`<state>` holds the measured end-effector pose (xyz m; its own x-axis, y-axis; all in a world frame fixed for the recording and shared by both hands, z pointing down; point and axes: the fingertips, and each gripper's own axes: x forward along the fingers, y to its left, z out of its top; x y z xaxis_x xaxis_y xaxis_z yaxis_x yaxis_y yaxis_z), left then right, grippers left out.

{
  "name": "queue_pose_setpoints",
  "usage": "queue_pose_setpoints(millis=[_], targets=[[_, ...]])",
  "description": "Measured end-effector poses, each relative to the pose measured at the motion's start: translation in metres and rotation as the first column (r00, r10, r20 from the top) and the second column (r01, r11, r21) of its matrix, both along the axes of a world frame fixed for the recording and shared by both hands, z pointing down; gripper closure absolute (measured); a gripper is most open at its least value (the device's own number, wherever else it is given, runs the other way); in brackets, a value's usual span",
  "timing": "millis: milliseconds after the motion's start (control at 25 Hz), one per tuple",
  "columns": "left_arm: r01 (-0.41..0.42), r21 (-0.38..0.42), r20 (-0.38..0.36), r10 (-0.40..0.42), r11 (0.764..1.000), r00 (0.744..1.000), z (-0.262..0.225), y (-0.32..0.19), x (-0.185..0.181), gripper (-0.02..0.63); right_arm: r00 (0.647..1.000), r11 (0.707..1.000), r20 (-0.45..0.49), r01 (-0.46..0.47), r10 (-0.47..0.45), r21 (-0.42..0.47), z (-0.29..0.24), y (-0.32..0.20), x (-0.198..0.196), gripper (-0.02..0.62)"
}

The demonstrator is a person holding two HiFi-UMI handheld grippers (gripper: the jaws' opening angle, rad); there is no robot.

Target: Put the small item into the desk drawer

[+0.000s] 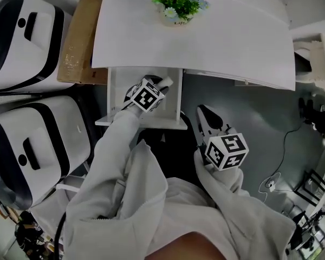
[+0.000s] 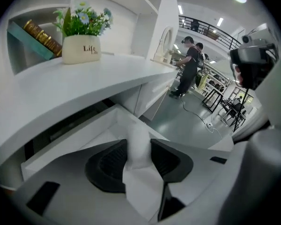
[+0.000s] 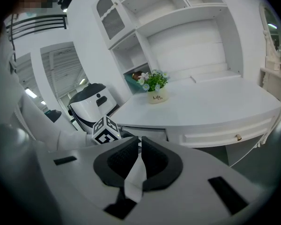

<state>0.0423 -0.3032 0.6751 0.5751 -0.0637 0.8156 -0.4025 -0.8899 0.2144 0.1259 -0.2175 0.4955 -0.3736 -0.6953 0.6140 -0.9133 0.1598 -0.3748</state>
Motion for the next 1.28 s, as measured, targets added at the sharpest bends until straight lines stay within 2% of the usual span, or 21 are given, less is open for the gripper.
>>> queue_pose_setpoints(millis=[200, 560, 760, 960, 1280], targets=[[0.028, -0.041, 0.049, -0.026, 0.999, 0.998, 0.036, -0.005, 0.004, 0.437, 1.0, 1.0, -0.003, -0.009, 0.009, -0.023, 0.009, -0.006, 0.003, 0.551], [0.069, -0.075, 0.08, -0.063, 0.995, 0.995, 0.075, 0.002, 0.017, 0.437, 1.0, 0.997, 0.009, -0.016, 0.016, -0.07, 0.019, -0.006, 0.0, 0.551], [0.045, -0.049, 0.108, -0.04, 0.998, 0.993, 0.089, 0.006, 0.018, 0.437, 1.0, 0.997, 0.005, -0.026, 0.026, -0.077, 0.02, -0.005, 0.002, 0.551], [0.074, -0.057, 0.13, -0.066, 0.996, 0.989, 0.102, 0.004, 0.015, 0.436, 1.0, 0.996, -0.002, -0.028, 0.028, -0.082, 0.023, -0.004, 0.003, 0.551], [0.073, -0.04, 0.142, -0.067, 0.997, 0.988, 0.103, 0.004, 0.015, 0.433, 1.0, 0.996, -0.002, -0.031, 0.031, -0.085, 0.021, -0.001, 0.004, 0.55]])
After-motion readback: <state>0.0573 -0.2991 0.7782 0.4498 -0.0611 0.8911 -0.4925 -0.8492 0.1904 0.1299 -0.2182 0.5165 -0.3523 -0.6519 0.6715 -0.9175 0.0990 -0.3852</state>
